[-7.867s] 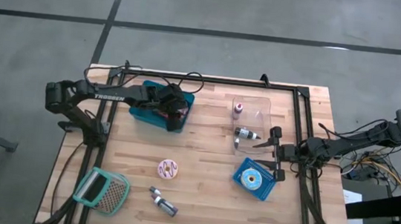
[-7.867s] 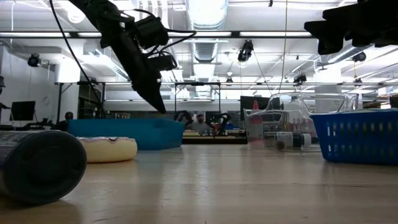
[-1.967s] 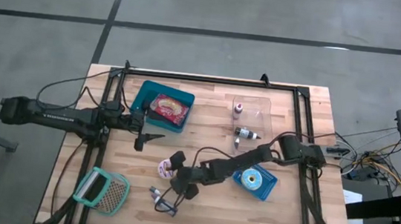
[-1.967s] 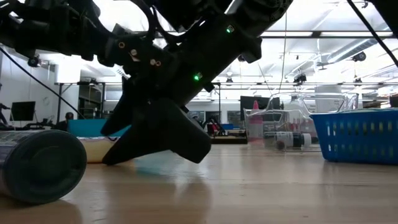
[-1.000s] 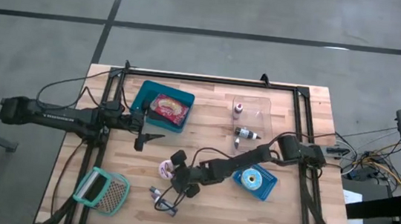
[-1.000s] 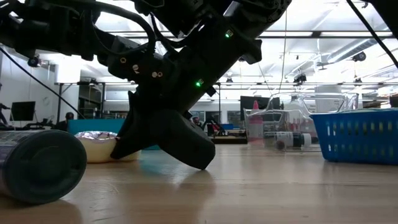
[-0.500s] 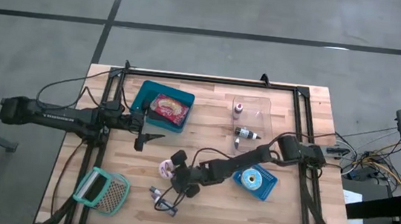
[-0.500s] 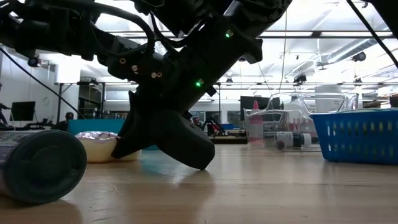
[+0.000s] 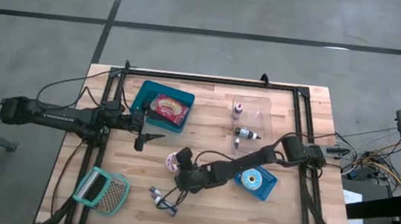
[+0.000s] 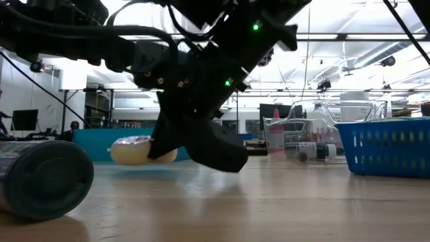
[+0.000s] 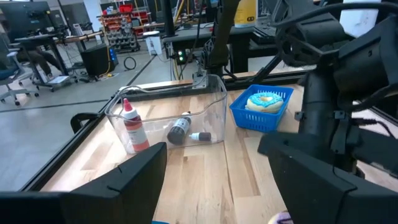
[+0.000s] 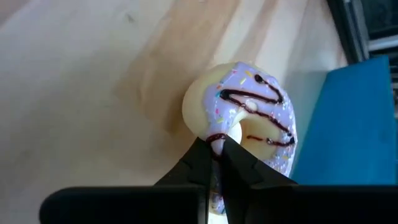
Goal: Pick & Place Food Item
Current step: Put the purple doughnut into the blue bin
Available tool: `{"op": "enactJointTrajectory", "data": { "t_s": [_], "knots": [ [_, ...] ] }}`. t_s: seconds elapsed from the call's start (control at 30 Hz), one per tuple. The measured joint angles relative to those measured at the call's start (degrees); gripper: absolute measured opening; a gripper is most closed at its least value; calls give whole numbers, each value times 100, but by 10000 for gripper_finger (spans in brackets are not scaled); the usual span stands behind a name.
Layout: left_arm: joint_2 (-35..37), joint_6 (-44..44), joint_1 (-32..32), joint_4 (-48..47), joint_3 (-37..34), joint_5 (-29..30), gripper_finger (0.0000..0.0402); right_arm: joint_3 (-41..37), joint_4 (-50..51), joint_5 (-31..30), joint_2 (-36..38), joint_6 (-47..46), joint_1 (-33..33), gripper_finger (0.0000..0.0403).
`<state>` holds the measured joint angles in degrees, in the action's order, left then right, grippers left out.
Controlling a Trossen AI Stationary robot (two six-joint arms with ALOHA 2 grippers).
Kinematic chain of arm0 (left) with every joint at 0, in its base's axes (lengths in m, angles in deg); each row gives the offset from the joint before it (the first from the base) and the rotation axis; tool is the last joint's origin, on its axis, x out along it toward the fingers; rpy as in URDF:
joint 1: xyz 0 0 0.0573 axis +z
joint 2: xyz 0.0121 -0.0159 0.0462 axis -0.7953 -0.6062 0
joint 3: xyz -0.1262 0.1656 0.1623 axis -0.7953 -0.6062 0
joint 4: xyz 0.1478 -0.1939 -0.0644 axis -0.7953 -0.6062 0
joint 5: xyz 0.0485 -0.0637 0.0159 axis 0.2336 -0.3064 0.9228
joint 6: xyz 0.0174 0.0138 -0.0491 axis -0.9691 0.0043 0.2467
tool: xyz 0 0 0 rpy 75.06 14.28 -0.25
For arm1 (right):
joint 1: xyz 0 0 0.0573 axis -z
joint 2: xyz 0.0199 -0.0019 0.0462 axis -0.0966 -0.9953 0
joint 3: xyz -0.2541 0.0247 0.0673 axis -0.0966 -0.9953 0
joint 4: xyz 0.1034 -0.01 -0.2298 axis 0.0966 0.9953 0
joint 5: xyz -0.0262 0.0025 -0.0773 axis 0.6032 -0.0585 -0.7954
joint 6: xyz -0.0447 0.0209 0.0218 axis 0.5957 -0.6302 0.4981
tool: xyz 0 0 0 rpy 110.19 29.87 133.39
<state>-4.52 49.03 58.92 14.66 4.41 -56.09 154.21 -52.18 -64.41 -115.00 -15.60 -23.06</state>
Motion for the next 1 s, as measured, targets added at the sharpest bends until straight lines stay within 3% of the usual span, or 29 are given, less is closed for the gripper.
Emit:
{"op": "enactJointTrajectory", "data": {
  "t_s": [1.0],
  "knots": [
    [0,63,-2,-137,0,0,284,-205,2228,-46,1694,-1251,-394,11]
  ]
}}
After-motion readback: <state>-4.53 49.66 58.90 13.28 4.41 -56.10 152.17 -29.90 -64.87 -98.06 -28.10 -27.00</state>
